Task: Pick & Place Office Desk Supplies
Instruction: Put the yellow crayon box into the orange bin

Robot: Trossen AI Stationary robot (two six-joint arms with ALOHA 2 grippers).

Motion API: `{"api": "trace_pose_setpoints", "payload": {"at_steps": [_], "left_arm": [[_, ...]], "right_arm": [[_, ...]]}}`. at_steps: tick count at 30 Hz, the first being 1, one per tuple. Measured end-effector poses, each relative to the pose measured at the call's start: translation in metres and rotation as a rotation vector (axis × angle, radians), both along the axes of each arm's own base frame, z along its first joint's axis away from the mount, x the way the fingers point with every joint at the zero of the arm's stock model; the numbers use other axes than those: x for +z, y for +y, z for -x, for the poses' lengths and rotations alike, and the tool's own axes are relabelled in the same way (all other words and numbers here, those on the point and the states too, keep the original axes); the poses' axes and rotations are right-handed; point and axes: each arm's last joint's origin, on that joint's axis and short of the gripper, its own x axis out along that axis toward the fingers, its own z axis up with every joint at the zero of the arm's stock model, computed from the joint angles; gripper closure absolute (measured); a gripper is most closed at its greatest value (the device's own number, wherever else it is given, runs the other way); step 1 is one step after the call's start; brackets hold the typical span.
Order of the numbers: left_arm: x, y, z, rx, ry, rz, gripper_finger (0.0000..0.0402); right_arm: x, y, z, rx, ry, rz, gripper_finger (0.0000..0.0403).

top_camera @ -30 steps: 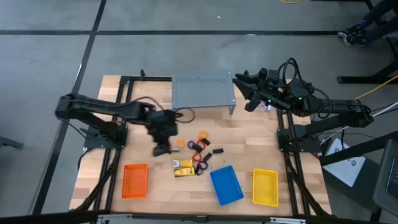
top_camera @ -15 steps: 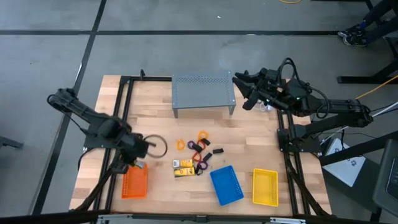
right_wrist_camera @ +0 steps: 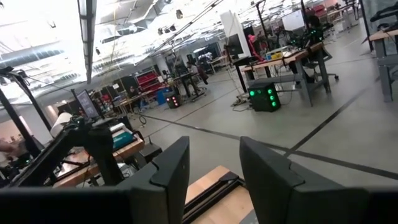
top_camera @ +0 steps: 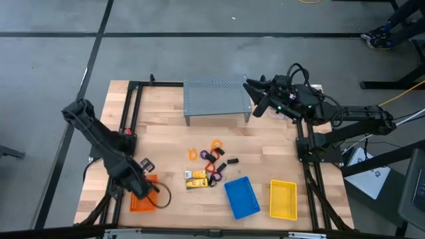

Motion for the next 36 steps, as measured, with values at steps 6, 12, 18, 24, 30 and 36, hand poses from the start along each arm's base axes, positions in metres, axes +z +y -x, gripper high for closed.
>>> {"api": "trace_pose_setpoints", "payload": {"at_steps": [6, 12, 18, 24, 30, 36], "left_arm": [[-0.025, -0.033, 0.0, -0.161, -0.054, 0.06, 0.0338], [-0.044, -0.05, -0.007, -0.207, -0.062, 0.056, 0.0338], [-0.055, -0.056, -0.009, -0.213, -0.038, 0.034, 0.0338], [-0.055, -0.057, -0.008, -0.128, -0.035, 0.011, 0.0318], [-0.055, -0.056, -0.009, -0.006, -0.035, -0.021, 0.0274], [-0.055, -0.057, -0.008, 0.088, 0.012, -0.008, 0.0234]], "right_arm": [[0.001, 0.0, 0.0, 0.0, -0.012, 0.0, 0.026], [0.001, 0.0, 0.0, 0.0, -0.015, 0.0, 0.026], [0.001, 0.0, 0.0, 0.0, -0.014, 0.0, 0.0259], [0.001, 0.0, 0.0, 0.0, -0.014, 0.0, 0.0259], [0.001, 0.0, 0.0, 0.008, -0.014, 0.001, 0.0259], [0.001, 0.0, 0.0, 0.011, -0.01, 0.008, 0.0259]]}}
